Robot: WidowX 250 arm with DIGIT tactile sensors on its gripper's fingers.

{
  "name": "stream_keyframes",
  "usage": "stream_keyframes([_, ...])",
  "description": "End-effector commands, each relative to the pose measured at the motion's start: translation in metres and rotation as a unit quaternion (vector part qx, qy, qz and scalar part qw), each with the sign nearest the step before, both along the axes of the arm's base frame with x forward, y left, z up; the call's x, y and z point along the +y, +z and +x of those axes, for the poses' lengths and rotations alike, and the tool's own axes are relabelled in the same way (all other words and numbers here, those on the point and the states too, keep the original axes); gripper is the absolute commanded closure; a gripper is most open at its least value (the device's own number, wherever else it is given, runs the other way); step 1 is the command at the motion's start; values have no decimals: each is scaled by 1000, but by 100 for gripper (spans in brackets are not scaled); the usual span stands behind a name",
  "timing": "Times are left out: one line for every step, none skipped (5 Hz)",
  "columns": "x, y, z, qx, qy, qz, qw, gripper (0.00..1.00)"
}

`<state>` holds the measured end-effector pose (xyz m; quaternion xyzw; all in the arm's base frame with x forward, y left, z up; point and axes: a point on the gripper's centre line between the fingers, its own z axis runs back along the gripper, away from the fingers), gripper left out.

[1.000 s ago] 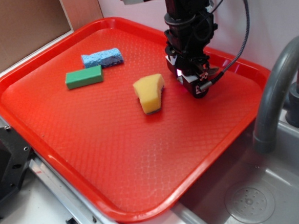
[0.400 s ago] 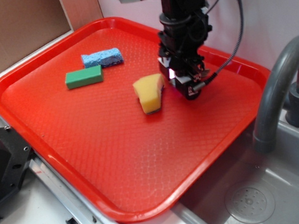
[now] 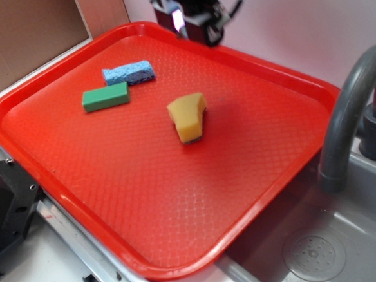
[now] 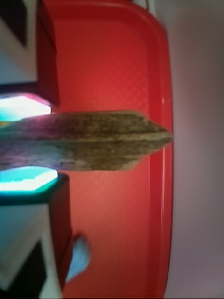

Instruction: Grab the wood chip.

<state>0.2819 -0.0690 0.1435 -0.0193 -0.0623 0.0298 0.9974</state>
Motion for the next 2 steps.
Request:
stream_keyframes([13,54,-53,-5,87,-41,995,100])
stream_keyframes([21,52,-60,11,68,-56,996,100])
